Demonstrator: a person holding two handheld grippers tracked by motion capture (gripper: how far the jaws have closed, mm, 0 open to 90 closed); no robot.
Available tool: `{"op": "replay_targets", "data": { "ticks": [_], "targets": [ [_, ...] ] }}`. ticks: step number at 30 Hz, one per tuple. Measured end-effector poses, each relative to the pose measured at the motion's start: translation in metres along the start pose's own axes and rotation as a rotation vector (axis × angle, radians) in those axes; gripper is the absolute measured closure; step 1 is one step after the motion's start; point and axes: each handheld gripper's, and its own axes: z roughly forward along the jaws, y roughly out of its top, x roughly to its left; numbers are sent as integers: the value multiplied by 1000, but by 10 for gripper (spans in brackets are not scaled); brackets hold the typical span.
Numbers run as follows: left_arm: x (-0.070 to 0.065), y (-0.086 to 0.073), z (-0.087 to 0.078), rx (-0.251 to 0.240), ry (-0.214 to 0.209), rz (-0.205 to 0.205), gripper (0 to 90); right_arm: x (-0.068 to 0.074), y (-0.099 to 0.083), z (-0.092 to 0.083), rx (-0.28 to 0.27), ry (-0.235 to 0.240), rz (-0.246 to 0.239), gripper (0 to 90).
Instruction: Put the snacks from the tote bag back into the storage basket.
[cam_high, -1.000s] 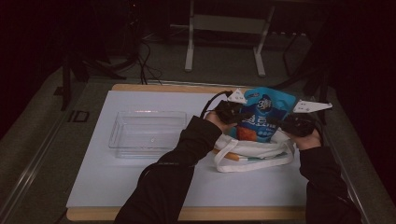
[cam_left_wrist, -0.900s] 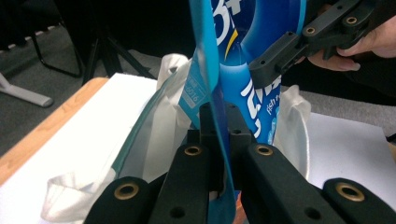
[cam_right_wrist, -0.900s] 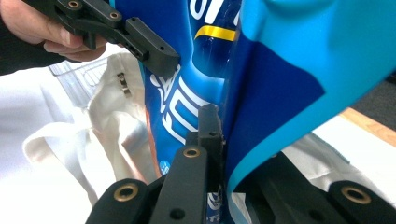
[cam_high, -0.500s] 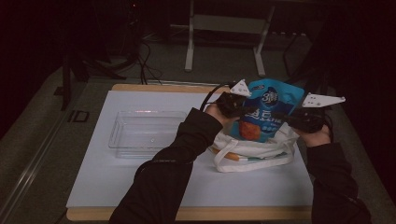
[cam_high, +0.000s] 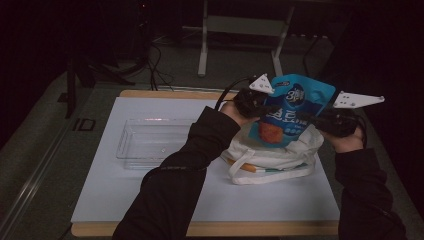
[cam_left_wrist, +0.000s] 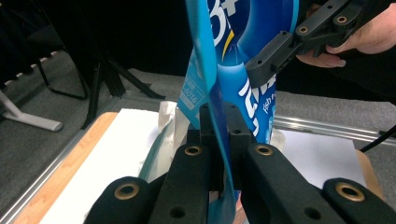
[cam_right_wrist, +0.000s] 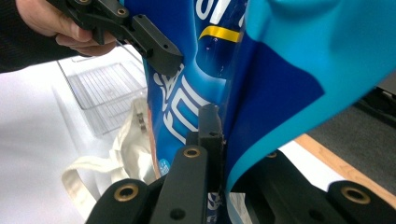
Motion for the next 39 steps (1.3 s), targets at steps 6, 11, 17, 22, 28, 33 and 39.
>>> {"op": "replay_targets", "data": {
  "ticks": [6, 11, 17, 22, 28, 33, 39],
  "targets": [
    [0, 10, -13, -9, 5, 11, 900, 3, 13, -3, -9, 0, -20, 884],
    [2, 14, -24, -11, 5, 16, 900, 7, 24, -3, -11, 4, -36, 884],
    [4, 18, -42, -10, 20, 24, 900, 13, 37, 2, -27, 18, -47, 884],
    [6, 16, -57, -14, 23, 22, 900, 19, 49, 9, -24, 31, -65, 884],
    [6, 13, -72, -23, 48, 28, 900, 26, 60, 18, -36, 53, -69, 884],
    [9, 9, -89, -18, 56, 25, 900, 32, 69, 27, -30, 67, -85, 884],
    [13, 1, -107, -13, 73, 11, 900, 40, 80, 43, -28, 87, -102, 883]
  ]
}}
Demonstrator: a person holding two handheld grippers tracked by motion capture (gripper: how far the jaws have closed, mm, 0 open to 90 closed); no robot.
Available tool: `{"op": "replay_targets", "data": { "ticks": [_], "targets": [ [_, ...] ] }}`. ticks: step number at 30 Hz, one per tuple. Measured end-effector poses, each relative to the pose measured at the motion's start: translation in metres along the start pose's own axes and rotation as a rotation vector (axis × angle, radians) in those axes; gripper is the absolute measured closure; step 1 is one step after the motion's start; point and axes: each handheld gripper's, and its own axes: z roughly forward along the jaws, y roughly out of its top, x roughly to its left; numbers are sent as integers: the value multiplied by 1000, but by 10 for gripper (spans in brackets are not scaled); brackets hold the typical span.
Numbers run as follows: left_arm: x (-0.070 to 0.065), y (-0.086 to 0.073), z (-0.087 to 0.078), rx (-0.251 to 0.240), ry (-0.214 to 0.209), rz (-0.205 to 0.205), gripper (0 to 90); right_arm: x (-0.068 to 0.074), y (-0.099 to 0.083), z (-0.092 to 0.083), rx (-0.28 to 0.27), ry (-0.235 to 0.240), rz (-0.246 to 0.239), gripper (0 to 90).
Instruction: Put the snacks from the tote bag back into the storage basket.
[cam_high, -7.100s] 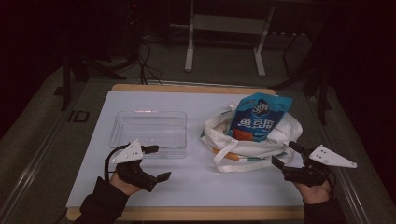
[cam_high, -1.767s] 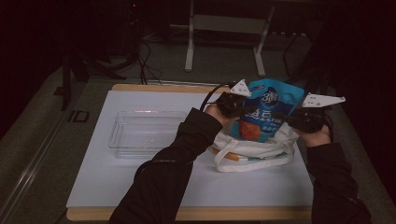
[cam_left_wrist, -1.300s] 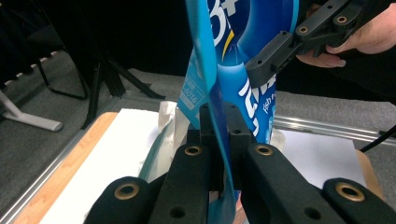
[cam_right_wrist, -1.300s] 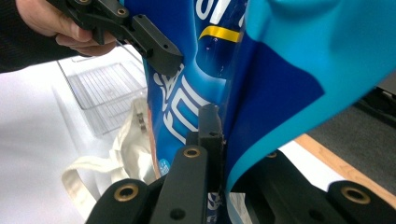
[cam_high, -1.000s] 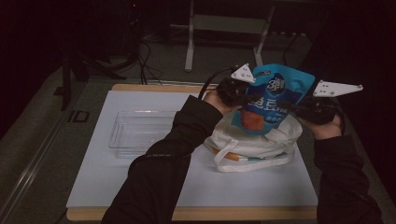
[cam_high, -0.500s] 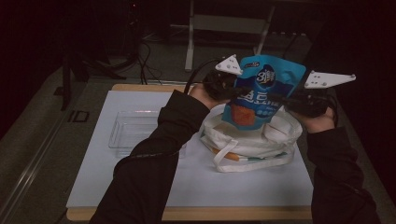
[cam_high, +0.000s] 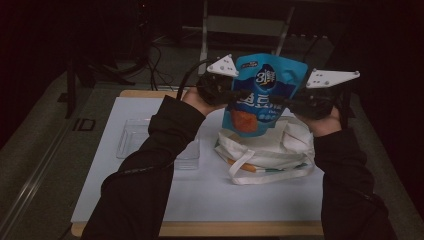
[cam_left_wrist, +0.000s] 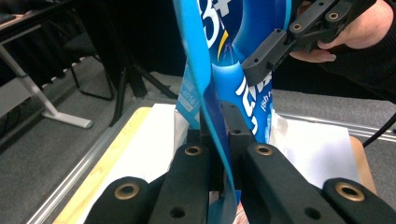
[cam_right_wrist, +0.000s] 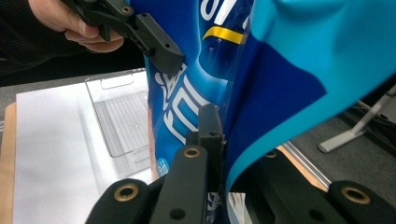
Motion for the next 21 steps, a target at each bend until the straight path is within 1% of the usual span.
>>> {"op": "replay_targets", "data": {
  "ticks": [1, 2, 3, 5, 6, 8, 9, 12, 13, 14, 16, 17, 18, 19, 21],
  "targets": [
    [2, -3, -6, 3, 2, -1, 900, 2, 4, 5, 2, 8, -5, 883],
    [2, -3, -6, 3, 2, -1, 900, 3, 5, 8, 1, 13, -9, 883],
    [2, -4, -9, 5, 3, -3, 900, 3, 5, 8, 1, 13, -9, 883],
    [4, -7, -15, 9, 8, -3, 900, 6, 10, 16, 6, 25, -14, 883],
    [4, -8, -18, 10, 12, -4, 900, 6, 10, 16, 6, 25, -14, 883],
    [5, -10, -24, 9, 17, -9, 900, 10, 15, 24, 8, 38, -21, 883],
    [6, -11, -27, 13, 22, -6, 900, 10, 15, 24, 8, 38, -21, 883],
    [7, -15, -36, 16, 32, -11, 900, 13, 20, 32, 8, 48, -30, 883],
    [8, -16, -39, 18, 34, -13, 900, 15, 24, 37, 10, 56, -35, 883],
    [9, -17, -43, 22, 34, -12, 900, 15, 24, 37, 10, 56, -35, 883],
    [10, -19, -49, 25, 40, -14, 900, 19, 29, 45, 9, 67, -42, 883],
    [10, -20, -52, 24, 40, -17, 900, 19, 29, 45, 9, 67, -42, 883],
    [11, -21, -55, 25, 44, -19, 900, 21, 32, 50, 9, 75, -46, 884],
    [11, -22, -57, 27, 45, -19, 900, 21, 32, 50, 9, 75, -46, 884],
    [12, -25, -63, 25, 50, -21, 900, 24, 37, 57, 10, 88, -54, 884]
  ]
}}
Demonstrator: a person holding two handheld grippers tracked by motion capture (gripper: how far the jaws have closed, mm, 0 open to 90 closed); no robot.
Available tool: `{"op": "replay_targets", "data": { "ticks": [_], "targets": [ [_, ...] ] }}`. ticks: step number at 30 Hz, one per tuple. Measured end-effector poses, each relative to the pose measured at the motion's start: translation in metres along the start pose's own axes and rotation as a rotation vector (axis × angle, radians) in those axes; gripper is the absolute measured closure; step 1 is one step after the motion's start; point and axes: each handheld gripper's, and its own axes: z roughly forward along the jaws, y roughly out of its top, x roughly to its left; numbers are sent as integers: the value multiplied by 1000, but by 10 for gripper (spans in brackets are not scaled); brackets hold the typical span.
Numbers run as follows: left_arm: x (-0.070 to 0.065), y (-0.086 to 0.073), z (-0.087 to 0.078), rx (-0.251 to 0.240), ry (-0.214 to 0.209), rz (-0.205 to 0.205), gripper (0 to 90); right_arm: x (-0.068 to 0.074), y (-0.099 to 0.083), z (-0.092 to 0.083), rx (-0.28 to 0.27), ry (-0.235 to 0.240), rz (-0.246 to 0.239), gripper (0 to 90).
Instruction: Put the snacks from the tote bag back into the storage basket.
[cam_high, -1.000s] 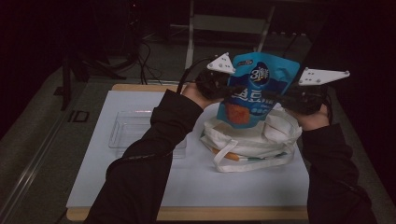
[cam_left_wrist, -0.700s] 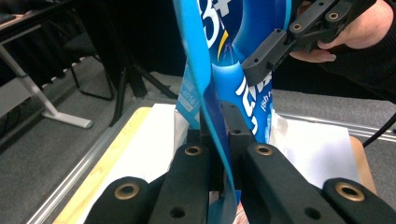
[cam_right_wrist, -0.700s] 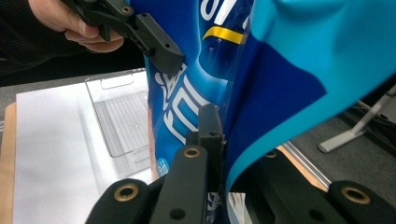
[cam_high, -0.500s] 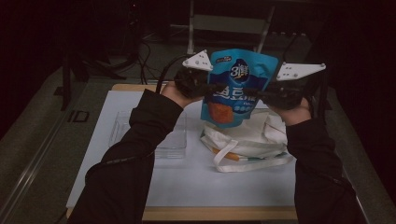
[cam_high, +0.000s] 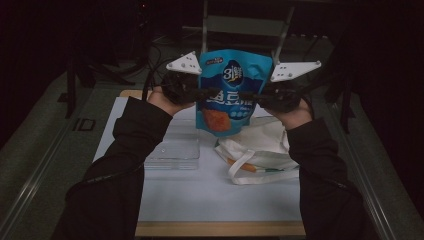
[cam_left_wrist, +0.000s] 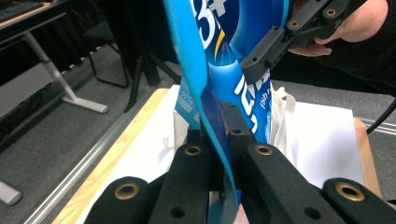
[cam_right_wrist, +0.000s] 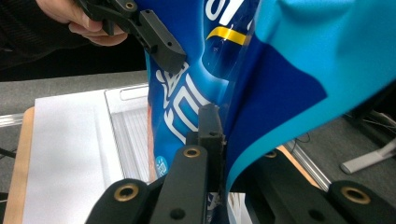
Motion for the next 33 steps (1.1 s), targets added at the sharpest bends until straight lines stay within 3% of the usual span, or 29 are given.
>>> {"op": "replay_targets", "data": {
  "ticks": [19, 33],
  "targets": [
    [17, -36, -52, 18, 5, -38, 900, 19, 23, 56, 8, 85, -25, 884],
    [25, -61, -86, 29, 24, -42, 900, 33, 36, 91, 8, 127, -46, 883]
  ]
}}
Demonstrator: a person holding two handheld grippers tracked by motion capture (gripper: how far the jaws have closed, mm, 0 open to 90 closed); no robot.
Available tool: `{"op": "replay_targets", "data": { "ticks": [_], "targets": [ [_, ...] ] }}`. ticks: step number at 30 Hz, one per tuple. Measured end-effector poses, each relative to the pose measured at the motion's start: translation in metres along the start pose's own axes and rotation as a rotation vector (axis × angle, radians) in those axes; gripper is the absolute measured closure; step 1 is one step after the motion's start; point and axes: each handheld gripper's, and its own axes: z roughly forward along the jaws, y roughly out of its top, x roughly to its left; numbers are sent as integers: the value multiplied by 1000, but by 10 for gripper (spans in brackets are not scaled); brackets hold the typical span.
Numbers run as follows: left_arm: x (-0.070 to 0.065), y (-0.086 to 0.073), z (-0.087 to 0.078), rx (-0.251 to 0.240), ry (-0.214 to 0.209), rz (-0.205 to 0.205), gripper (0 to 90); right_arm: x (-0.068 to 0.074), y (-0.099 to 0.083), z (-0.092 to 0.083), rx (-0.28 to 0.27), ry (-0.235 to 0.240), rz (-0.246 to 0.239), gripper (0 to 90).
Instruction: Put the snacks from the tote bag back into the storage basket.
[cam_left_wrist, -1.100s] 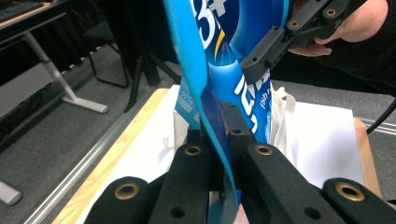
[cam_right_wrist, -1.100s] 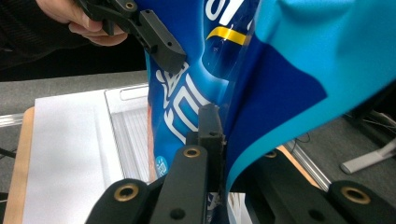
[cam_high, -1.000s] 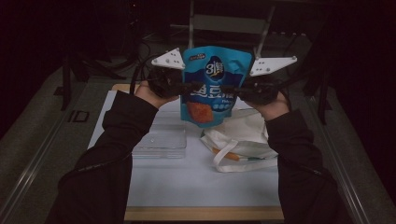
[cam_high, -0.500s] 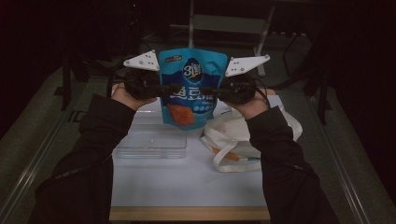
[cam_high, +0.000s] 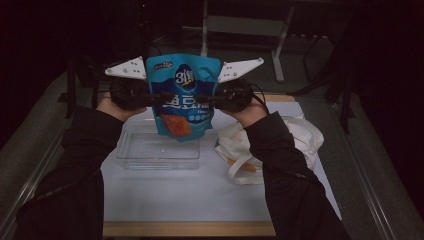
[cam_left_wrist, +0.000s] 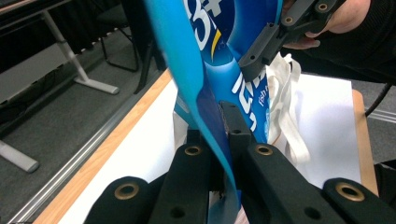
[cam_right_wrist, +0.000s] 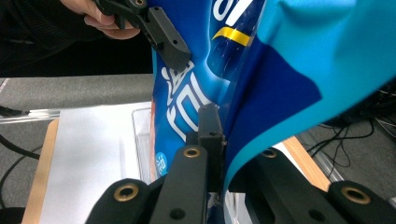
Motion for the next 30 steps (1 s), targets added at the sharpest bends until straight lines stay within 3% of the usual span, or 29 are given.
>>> {"op": "replay_targets", "data": {
  "ticks": [18, 30],
  "targets": [
    [9, -29, -40, 4, 14, -16, 900, 15, 21, 43, 19, 47, -28, 883],
    [16, -46, -34, 11, -15, -23, 900, 18, 11, 57, 29, 47, -7, 883]
  ]
}}
